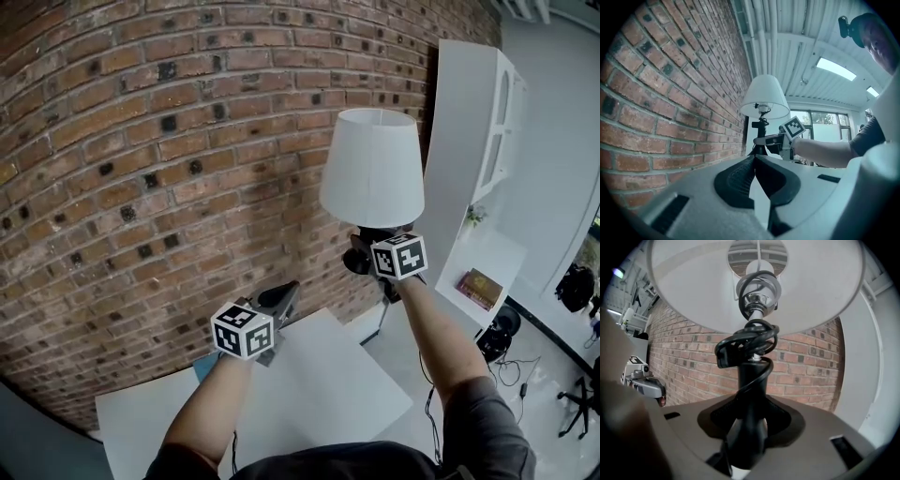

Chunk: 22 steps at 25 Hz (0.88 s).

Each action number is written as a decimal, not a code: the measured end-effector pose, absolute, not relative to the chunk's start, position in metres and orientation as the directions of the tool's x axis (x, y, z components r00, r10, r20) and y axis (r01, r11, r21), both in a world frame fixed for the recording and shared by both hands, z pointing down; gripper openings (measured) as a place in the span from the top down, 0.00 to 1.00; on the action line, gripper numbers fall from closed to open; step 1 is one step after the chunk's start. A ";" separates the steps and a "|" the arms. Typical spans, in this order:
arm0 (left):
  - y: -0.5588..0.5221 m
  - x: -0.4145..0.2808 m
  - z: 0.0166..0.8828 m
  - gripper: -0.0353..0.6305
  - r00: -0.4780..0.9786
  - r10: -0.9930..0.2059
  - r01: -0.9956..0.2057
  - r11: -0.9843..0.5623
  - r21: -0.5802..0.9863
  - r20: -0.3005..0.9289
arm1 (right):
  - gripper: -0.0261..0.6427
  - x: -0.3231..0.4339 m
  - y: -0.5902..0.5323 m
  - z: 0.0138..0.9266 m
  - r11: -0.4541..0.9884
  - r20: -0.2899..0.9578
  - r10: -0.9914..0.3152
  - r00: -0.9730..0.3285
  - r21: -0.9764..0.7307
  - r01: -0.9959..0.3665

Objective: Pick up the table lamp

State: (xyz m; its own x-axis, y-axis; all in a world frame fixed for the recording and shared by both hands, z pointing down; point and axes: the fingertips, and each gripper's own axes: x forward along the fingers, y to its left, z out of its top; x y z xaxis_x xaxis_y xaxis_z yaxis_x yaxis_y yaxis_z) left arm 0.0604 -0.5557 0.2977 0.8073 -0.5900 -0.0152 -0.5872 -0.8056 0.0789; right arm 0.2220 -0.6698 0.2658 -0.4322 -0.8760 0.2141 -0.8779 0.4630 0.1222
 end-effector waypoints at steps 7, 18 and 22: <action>-0.548 0.061 0.287 0.94 0.811 -0.585 -0.582 -0.808 0.086 -0.013 | 0.72 0.230 -0.657 0.256 0.459 0.204 -0.878 -0.433 0.109 -0.882; -0.540 0.064 0.274 0.94 0.811 -0.585 -0.582 -0.808 0.091 -0.018 | 0.72 0.240 -0.644 0.245 0.450 0.201 -0.883 -0.425 0.106 -0.886; -0.537 0.063 0.271 0.94 0.811 -0.585 -0.581 -0.809 0.088 -0.023 | 0.72 0.239 -0.641 0.244 0.452 0.200 -0.882 -0.426 0.106 -0.886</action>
